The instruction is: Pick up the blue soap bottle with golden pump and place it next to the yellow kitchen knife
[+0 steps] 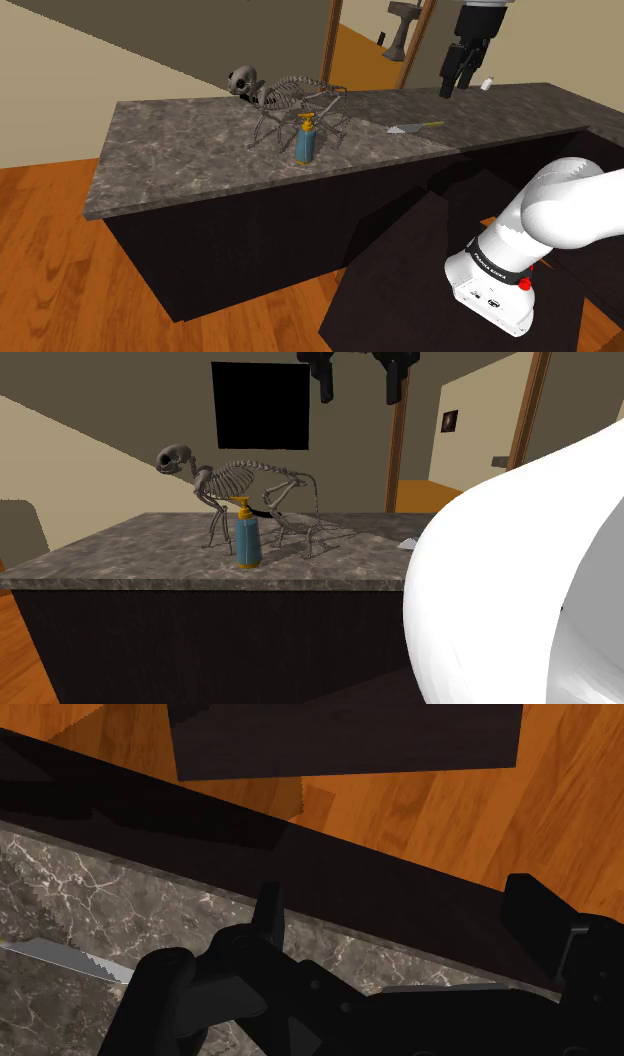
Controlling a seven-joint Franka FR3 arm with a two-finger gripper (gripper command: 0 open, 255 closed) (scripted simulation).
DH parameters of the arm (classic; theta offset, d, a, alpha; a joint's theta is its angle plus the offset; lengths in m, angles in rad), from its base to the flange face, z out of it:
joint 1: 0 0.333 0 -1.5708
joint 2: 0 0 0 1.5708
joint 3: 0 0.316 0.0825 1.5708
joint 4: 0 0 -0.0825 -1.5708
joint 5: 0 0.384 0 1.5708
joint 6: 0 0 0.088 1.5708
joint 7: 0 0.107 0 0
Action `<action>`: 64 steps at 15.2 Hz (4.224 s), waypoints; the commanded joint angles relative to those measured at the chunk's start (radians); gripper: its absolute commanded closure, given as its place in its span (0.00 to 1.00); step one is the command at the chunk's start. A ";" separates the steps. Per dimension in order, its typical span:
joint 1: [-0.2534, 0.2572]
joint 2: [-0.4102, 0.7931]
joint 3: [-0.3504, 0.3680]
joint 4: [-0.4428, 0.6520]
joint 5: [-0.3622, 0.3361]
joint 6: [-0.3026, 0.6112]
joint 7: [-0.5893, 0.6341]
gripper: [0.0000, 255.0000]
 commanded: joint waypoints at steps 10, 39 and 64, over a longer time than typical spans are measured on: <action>0.018 0.355 0.066 0.151 0.017 0.147 0.073 0.00; 0.116 1.382 0.128 1.031 -0.082 0.132 0.228 0.00; 0.113 1.355 0.130 1.022 -0.080 0.114 0.227 1.00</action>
